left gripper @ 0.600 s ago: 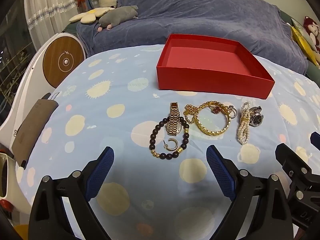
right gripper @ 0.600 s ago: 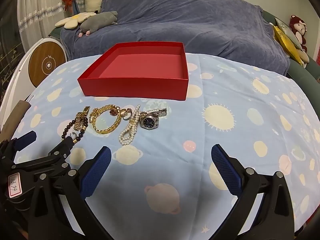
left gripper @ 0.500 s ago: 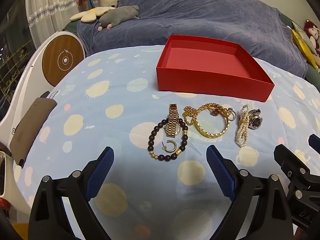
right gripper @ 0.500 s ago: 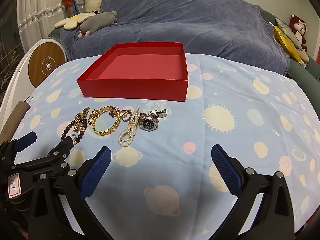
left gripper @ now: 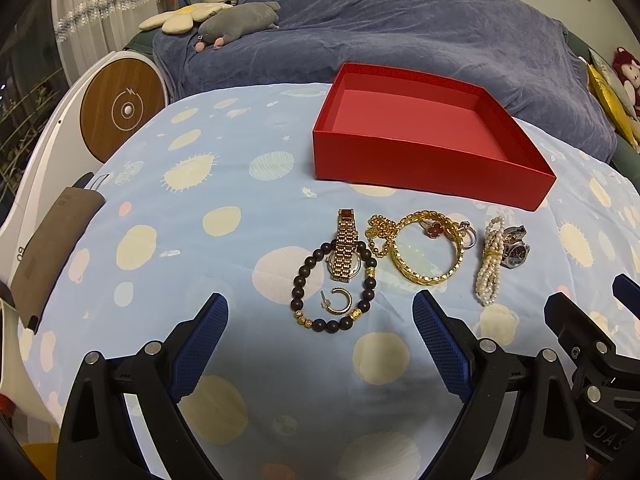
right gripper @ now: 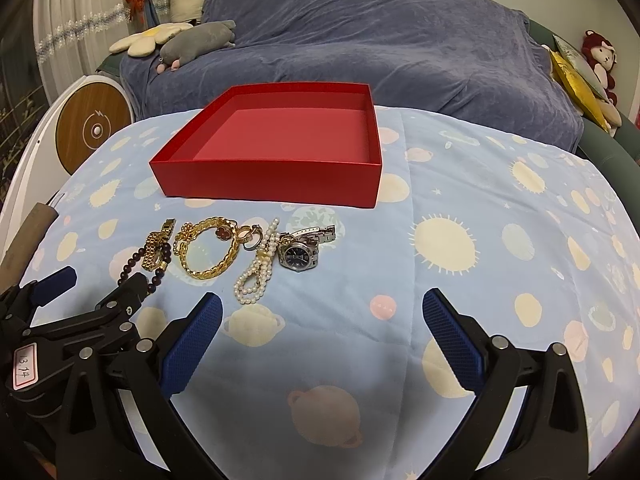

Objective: Organize jewelry
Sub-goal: 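Move both tools toward the row of jewelry beside the red box, then close the right gripper on the pearl necklace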

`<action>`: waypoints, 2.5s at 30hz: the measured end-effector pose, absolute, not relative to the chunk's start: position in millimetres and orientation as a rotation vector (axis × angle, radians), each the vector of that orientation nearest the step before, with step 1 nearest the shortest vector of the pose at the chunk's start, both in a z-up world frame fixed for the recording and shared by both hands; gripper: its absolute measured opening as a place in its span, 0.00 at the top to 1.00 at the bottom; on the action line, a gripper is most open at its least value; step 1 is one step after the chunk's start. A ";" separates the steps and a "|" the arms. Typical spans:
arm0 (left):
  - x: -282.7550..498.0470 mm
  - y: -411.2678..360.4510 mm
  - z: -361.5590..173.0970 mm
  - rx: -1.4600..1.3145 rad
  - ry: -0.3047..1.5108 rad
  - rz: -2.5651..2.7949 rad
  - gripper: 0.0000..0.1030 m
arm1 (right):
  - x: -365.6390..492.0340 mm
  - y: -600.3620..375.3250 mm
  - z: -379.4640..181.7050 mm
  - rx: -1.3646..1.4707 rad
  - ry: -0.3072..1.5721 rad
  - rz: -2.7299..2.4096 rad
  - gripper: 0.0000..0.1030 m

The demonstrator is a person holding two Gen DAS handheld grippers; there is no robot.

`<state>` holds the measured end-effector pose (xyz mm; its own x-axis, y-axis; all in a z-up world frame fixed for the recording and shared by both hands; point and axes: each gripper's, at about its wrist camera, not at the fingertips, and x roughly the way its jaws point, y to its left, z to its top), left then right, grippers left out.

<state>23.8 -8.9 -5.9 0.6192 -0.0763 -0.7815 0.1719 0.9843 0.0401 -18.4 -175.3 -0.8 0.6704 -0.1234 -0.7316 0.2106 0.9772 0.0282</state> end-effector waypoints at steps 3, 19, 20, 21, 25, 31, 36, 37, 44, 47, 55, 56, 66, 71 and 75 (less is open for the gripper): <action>25.7 -7.9 -6.8 0.115 0.898 -0.151 0.11 | -17.8 -174.9 -0.7 0.110 0.819 -0.191 0.05; 43.5 10.6 -20.4 0.082 0.949 -0.143 0.11 | -13.5 -184.4 -8.8 0.094 0.870 -0.197 0.05; 44.3 11.2 -21.1 0.081 0.949 -0.144 0.11 | -12.5 -185.1 -8.5 0.087 0.877 -0.200 0.05; 44.7 11.7 -21.7 0.081 0.950 -0.143 0.11 | -11.9 -185.8 -8.8 0.089 0.880 -0.199 0.05; 44.4 12.3 -23.5 0.083 0.948 -0.159 0.11 | -9.1 -187.2 -9.9 0.107 0.860 -0.188 0.05; 45.9 3.4 -26.5 0.099 0.957 -0.179 0.12 | -5.1 -187.6 -13.1 0.124 0.888 -0.178 0.05; 47.5 3.7 -24.9 0.095 0.950 -0.156 0.12 | -0.8 -190.7 -13.4 0.128 0.887 -0.171 0.05; 47.9 4.4 -25.2 0.093 0.954 -0.153 0.12 | 0.5 -190.9 -13.2 0.131 0.884 -0.160 0.05; 45.9 6.6 -24.9 0.110 0.948 -0.154 0.12 | 10.6 -180.6 -11.3 0.116 0.881 -0.109 0.05; 45.8 7.9 -24.5 0.111 0.946 -0.154 0.12 | 11.7 -179.1 -12.8 0.104 0.882 -0.117 0.05; 45.3 9.0 -21.9 0.104 0.945 -0.153 0.12 | 11.3 -175.5 -15.7 0.099 0.870 -0.113 0.05; 45.5 10.3 -21.3 0.100 0.947 -0.147 0.12 | 11.3 -175.3 -15.0 0.107 0.865 -0.105 0.05; 46.4 36.6 -13.6 0.051 0.938 -0.109 0.12 | 23.8 -159.2 -27.2 0.136 0.906 -0.025 0.41; 43.7 45.2 -14.9 0.048 0.940 -0.116 0.12 | 36.1 -153.2 -38.4 0.144 0.933 -0.001 0.53; 41.1 48.5 -17.3 0.048 0.944 -0.123 0.12 | 42.9 -151.8 -39.3 0.123 0.916 -0.008 0.54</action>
<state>41.1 48.5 -17.3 0.5805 -0.0843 -0.8099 0.1260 0.9919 -0.0130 42.9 -151.8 -39.3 0.6094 0.0458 -0.7916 0.0593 0.9929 0.1031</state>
